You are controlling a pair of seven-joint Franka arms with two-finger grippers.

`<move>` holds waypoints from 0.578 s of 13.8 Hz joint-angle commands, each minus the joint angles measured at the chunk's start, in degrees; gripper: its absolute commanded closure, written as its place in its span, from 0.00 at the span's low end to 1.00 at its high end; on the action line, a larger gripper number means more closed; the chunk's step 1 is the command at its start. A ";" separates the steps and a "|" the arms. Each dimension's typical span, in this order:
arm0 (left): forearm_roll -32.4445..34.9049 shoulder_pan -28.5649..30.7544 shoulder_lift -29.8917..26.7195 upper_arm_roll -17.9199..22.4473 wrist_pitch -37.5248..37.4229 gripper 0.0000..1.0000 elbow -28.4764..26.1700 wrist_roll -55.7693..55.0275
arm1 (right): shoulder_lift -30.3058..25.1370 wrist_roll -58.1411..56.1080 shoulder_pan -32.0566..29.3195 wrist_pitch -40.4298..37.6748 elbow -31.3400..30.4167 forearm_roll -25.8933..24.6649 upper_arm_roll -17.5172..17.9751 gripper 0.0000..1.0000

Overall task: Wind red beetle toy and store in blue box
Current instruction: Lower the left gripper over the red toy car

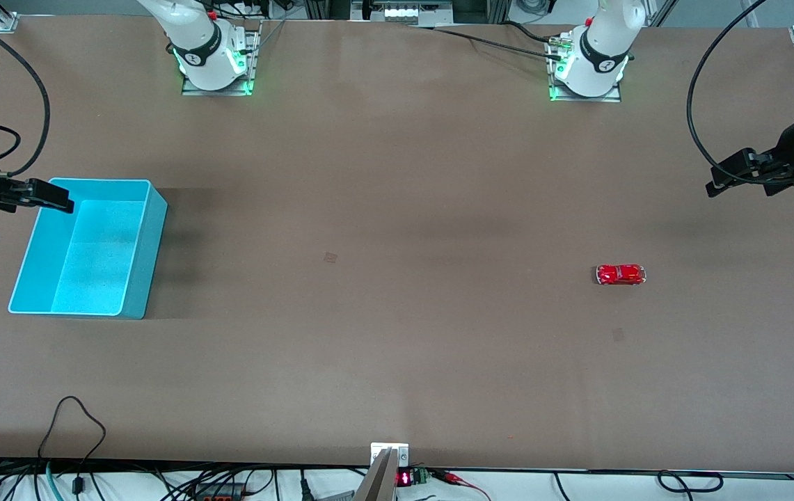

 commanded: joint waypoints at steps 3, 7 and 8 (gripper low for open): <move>1.13 0.49 -0.89 -1.06 -0.48 0.00 -0.05 -0.40 | -0.26 -0.48 -0.85 -0.17 -0.56 0.41 0.41 0.00; 1.13 -0.30 2.45 -1.06 -0.83 0.00 0.22 0.30 | -0.26 -0.39 -0.85 -0.09 -0.48 0.50 0.41 0.00; 0.95 -0.39 4.19 -1.06 -0.83 0.00 0.22 0.30 | -0.17 -0.39 -0.85 -0.08 -0.48 0.50 0.41 0.00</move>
